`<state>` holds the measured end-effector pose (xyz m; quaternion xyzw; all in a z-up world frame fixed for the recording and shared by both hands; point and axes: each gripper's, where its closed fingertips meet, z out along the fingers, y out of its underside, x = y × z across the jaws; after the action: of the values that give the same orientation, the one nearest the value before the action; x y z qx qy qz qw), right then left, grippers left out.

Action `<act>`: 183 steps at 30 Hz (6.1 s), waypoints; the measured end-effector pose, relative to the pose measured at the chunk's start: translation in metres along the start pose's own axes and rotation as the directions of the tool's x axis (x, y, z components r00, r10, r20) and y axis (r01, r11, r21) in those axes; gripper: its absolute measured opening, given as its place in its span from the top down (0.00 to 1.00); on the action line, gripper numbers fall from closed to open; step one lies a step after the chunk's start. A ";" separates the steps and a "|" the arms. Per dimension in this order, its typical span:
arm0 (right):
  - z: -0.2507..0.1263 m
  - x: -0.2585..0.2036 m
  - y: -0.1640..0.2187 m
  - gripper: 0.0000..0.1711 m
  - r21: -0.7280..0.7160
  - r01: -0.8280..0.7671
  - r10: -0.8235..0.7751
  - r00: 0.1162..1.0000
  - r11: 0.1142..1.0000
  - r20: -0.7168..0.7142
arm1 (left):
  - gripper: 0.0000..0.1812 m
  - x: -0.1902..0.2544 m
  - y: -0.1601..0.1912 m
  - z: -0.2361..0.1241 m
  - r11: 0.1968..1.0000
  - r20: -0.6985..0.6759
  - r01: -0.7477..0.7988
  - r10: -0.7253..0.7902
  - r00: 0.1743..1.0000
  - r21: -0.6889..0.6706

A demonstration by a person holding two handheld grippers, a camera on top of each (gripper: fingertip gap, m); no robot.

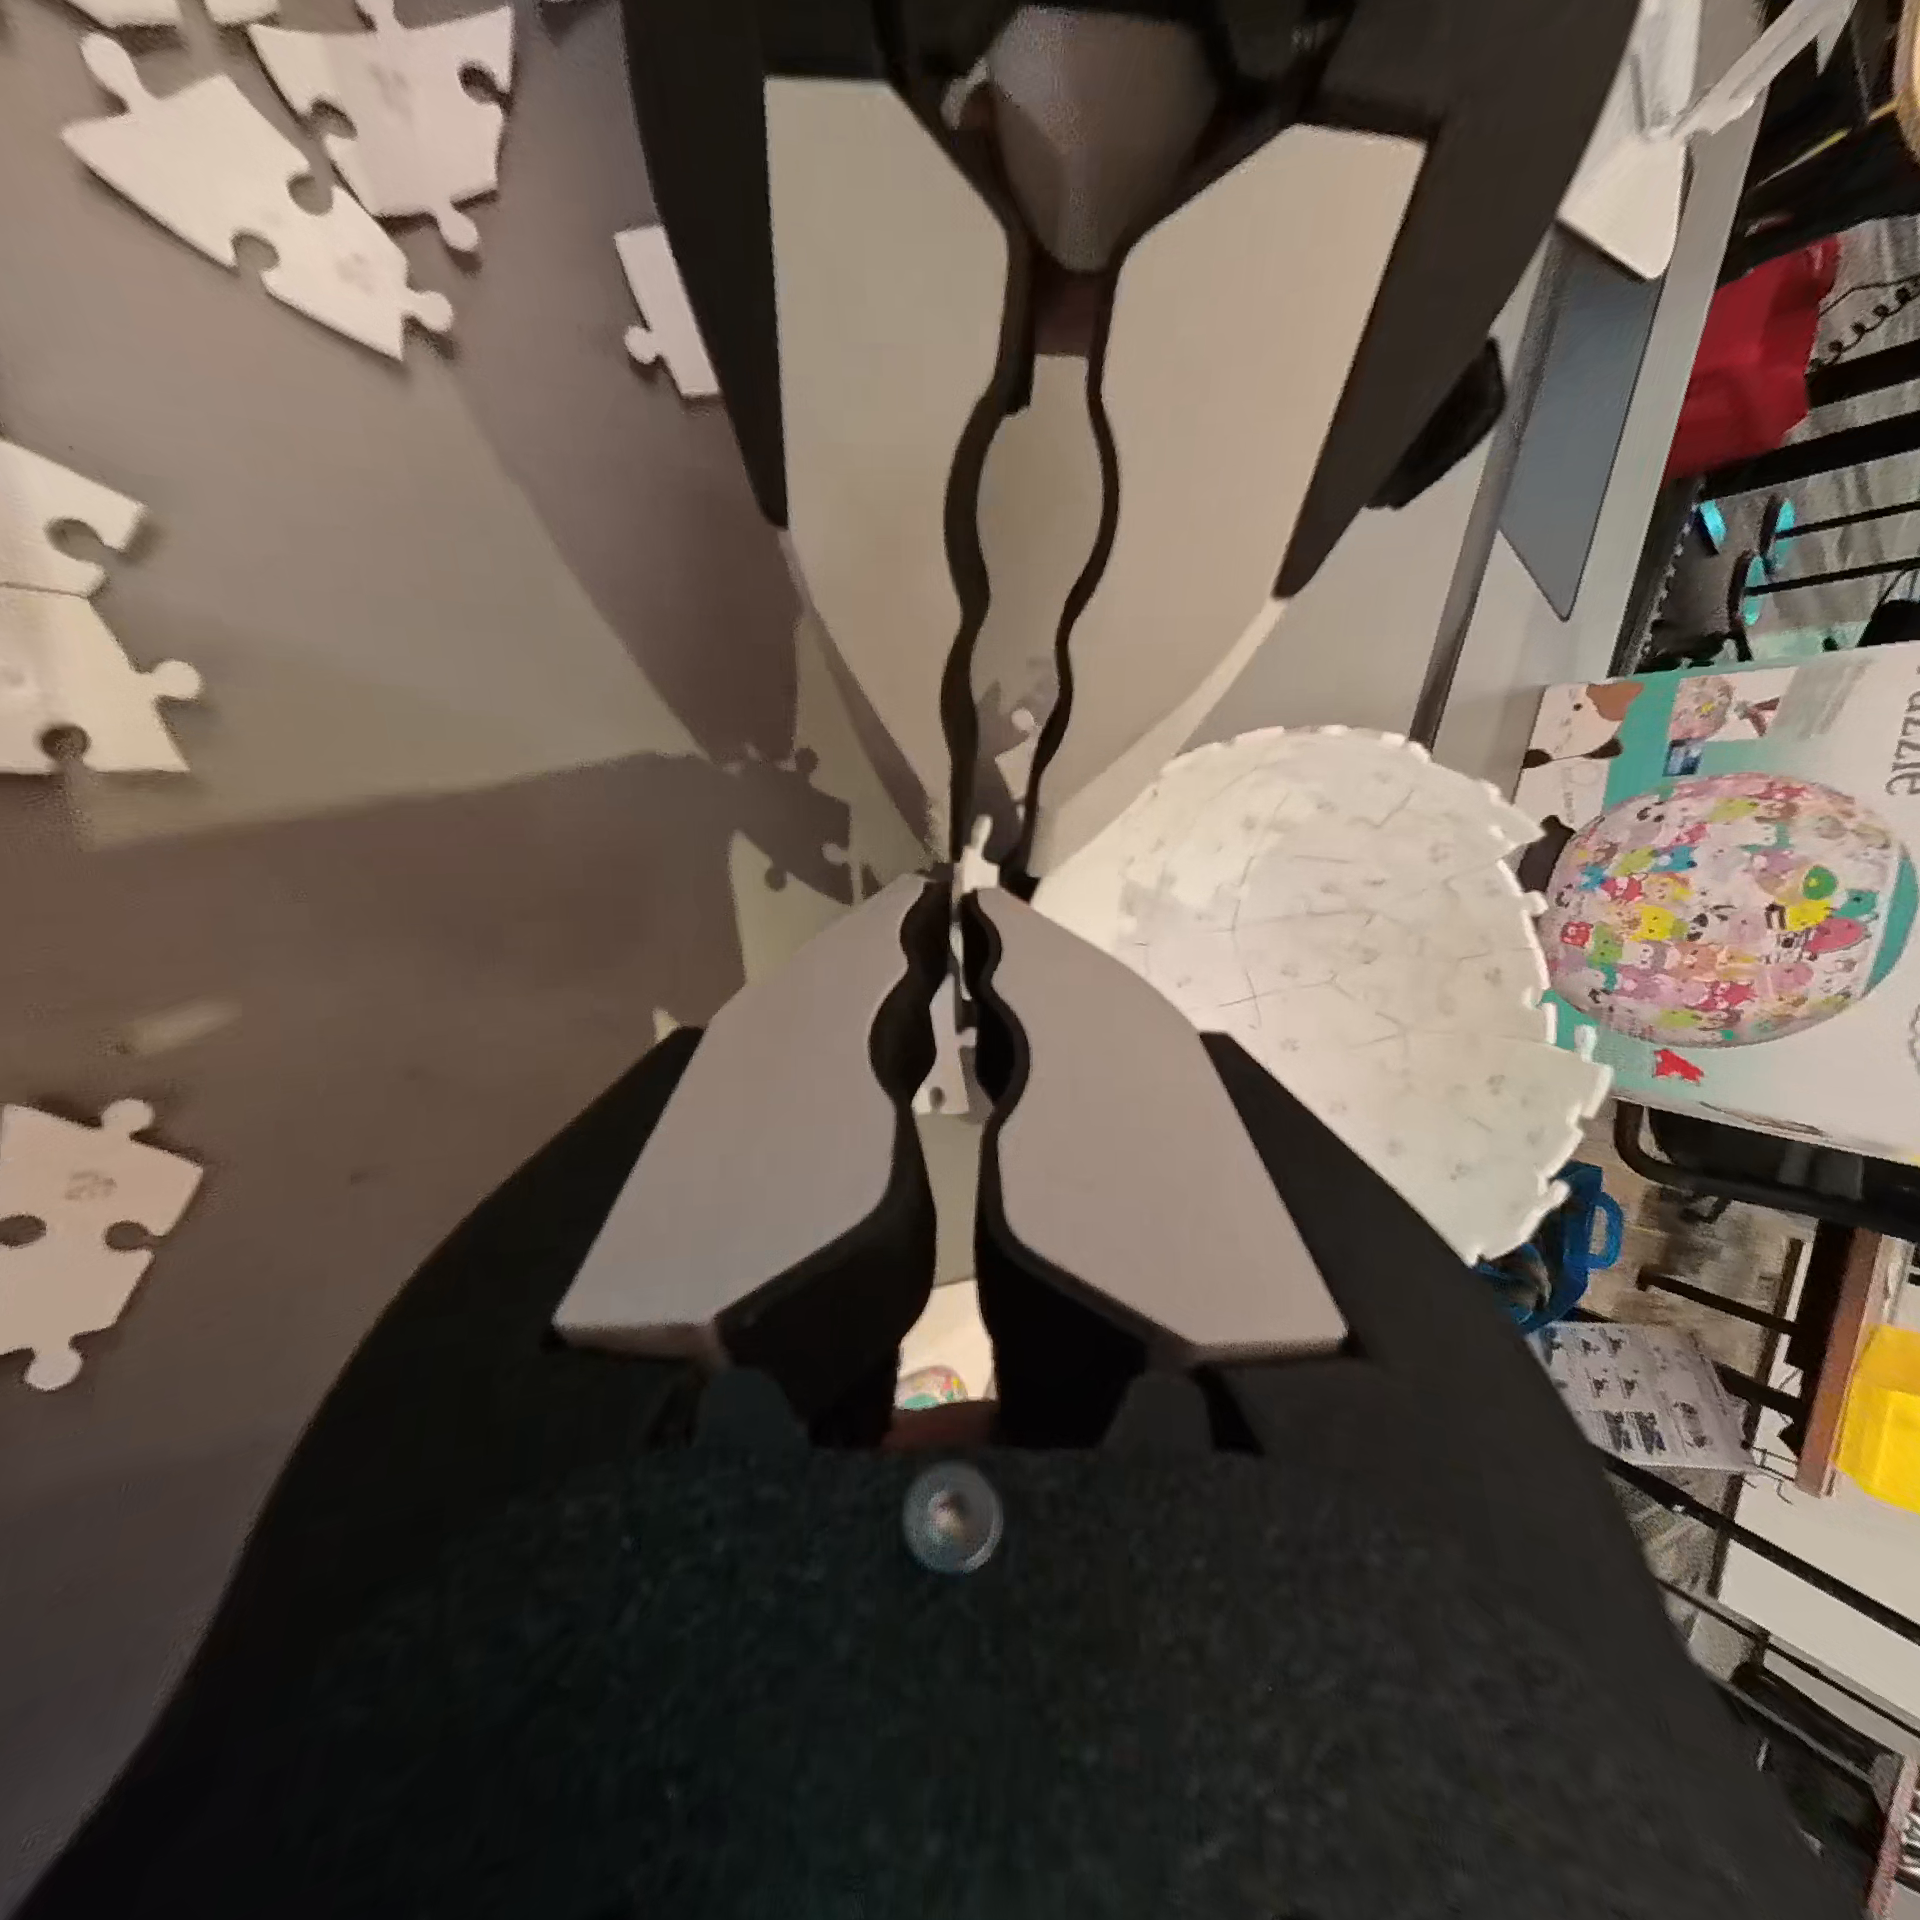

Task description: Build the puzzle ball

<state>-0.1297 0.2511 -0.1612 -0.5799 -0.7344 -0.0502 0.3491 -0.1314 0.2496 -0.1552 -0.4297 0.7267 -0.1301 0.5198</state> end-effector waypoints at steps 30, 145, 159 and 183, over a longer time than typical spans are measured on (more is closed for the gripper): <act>-0.009 0.009 -0.001 0.97 0.038 -0.006 0.008 0.999 0.999 -0.036 | 0.99 -0.001 0.010 0.007 0.986 -0.022 0.097 -0.101 0.995 -0.133; -0.020 0.030 0.049 0.86 -0.152 -0.005 -0.003 0.999 0.988 -0.051 | 0.99 -0.016 0.026 0.016 0.895 -0.489 -0.040 -0.206 0.848 -0.445; -0.020 0.027 0.053 0.88 -0.156 0.022 -0.030 0.998 0.988 -0.053 | 0.99 -0.019 0.034 0.011 0.883 -0.479 -0.037 -0.218 0.850 -0.468; -0.016 0.024 0.051 0.88 -0.166 0.029 -0.036 0.999 0.986 -0.040 | 0.99 -0.019 0.025 0.013 0.876 -0.474 -0.066 -0.193 0.859 -0.477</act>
<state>-0.0790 0.2799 -0.1524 -0.5937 -0.7293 -0.1293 0.3146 -0.1305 0.2821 -0.1648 -0.5192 0.8316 -0.0731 0.1829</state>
